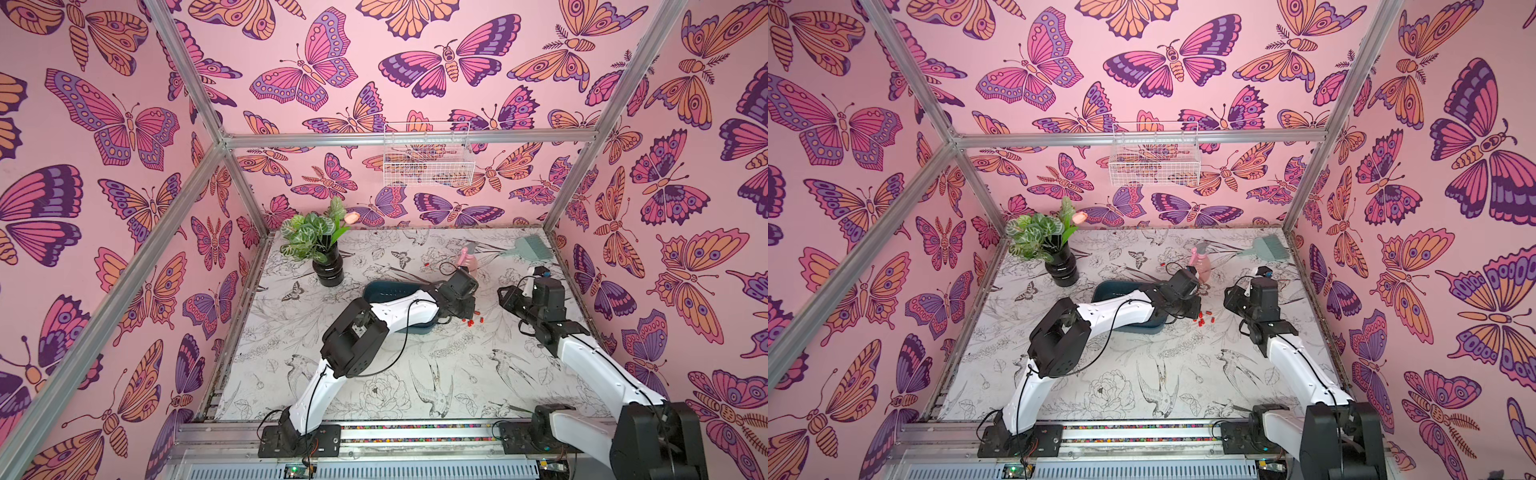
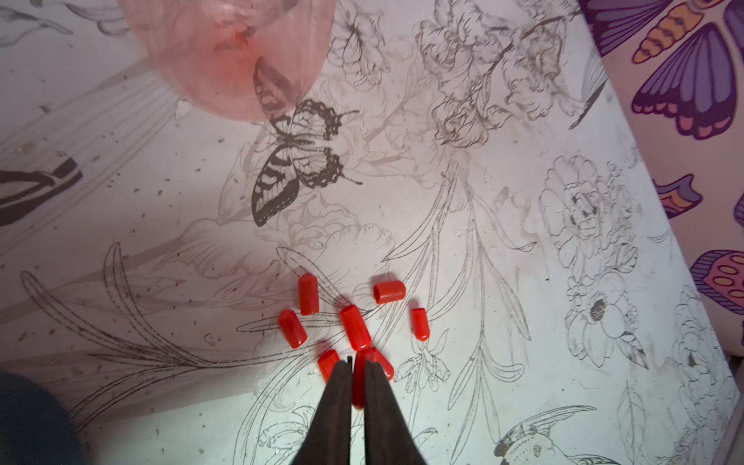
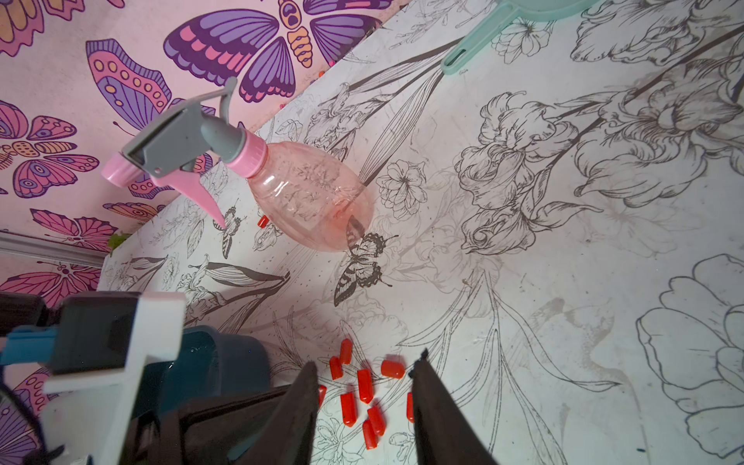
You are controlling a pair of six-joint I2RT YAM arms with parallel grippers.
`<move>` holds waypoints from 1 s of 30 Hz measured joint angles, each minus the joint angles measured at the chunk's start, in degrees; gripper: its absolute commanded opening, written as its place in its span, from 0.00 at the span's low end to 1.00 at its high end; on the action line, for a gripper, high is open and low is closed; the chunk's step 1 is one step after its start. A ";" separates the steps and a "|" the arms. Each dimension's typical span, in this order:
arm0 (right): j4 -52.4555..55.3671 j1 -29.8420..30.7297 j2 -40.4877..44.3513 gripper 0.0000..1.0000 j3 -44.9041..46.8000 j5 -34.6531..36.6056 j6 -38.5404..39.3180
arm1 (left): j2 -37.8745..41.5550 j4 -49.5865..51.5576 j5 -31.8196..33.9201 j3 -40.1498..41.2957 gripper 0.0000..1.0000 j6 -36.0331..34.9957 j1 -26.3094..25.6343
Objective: Take the screw protection sleeves out of the storage box
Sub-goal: Place the screw protection sleeve at the center of the board.
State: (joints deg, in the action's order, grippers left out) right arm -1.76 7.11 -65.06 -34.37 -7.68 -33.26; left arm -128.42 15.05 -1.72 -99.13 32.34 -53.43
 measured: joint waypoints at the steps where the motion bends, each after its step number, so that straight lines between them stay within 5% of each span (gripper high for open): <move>1: 0.00 -0.04 -0.09 0.42 0.00 -0.11 0.00 | -0.26 0.24 0.02 0.00 0.12 0.00 0.00; 30: -0.39 -0.35 -0.39 0.42 0.00 -1.01 -0.87 | -2.69 3.06 0.98 -3.06 0.24 -0.24 -0.22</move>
State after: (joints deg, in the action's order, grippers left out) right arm -2.15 6.76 -65.45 -34.37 -8.69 -34.13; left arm -131.11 18.11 -0.73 -102.19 32.10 -53.65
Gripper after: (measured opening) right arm 0.420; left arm 0.241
